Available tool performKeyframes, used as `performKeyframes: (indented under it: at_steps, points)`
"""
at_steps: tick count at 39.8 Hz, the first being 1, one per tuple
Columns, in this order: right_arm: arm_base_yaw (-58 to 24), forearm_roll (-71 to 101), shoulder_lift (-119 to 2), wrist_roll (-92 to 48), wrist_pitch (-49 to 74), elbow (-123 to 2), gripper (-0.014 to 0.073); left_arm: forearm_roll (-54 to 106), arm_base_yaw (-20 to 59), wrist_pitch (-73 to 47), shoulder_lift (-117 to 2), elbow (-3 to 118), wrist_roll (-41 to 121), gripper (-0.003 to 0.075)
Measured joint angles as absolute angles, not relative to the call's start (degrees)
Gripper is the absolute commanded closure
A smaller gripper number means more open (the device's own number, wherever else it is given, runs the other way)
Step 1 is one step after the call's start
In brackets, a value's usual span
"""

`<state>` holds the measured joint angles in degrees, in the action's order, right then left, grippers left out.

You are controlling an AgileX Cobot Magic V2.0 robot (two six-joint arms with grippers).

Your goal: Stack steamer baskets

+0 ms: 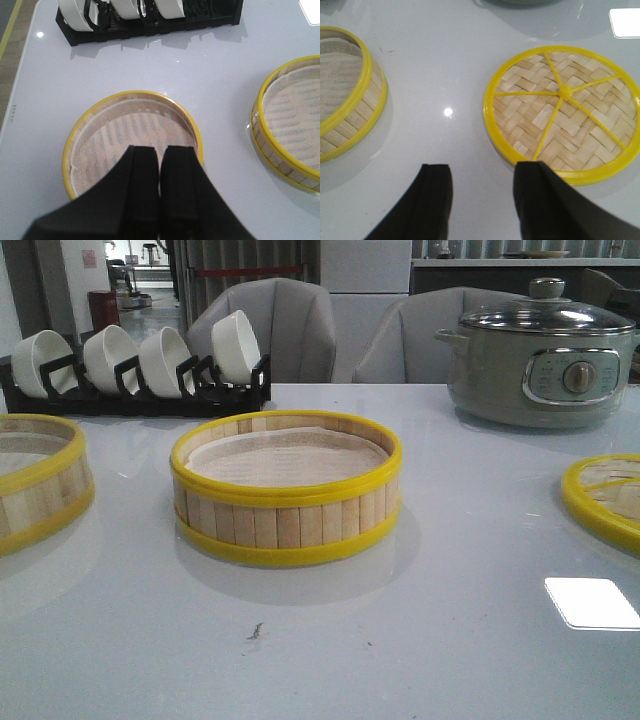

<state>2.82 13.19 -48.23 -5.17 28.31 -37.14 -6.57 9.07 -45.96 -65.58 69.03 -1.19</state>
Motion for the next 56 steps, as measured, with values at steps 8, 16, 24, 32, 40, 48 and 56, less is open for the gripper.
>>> performKeyframes:
  at_steps: [8,16,24,32,40,48,56]
  points:
    - [2.8,13.2,-48.2,-4.8,28.1,-37.1,0.0148,-6.1,9.1,-46.0,-66.0,69.0,-1.2,0.0511]
    - [2.8,13.2,-48.2,-4.8,26.8,-37.1,0.0148,-5.4,9.1,-46.7,-70.1,69.0,-1.2,0.0279]
    - [2.8,13.2,-48.2,-4.8,26.8,-37.1,0.0148,-1.9,9.1,-47.3,-76.5,69.0,-1.2,0.0277]
    - [2.8,13.1,-48.2,-4.8,26.5,-37.1,0.0148,0.0,9.3,-43.9,-83.9,69.0,-1.2,0.0277]
    - [2.8,13.1,-48.2,-4.8,26.4,-37.1,0.0148,0.8,9.3,-39.8,-91.1,69.0,-1.2,0.0277]
    - [2.8,13.1,-48.2,-4.7,26.1,-37.1,0.0148,1.6,9.3,-36.8,-97.7,70.3,-1.2,0.0277]
    - [2.8,13.1,-48.2,-4.7,25.8,-37.1,0.0148,2.2,9.3,-36.0,-103.4,73.5,-1.2,0.0277]
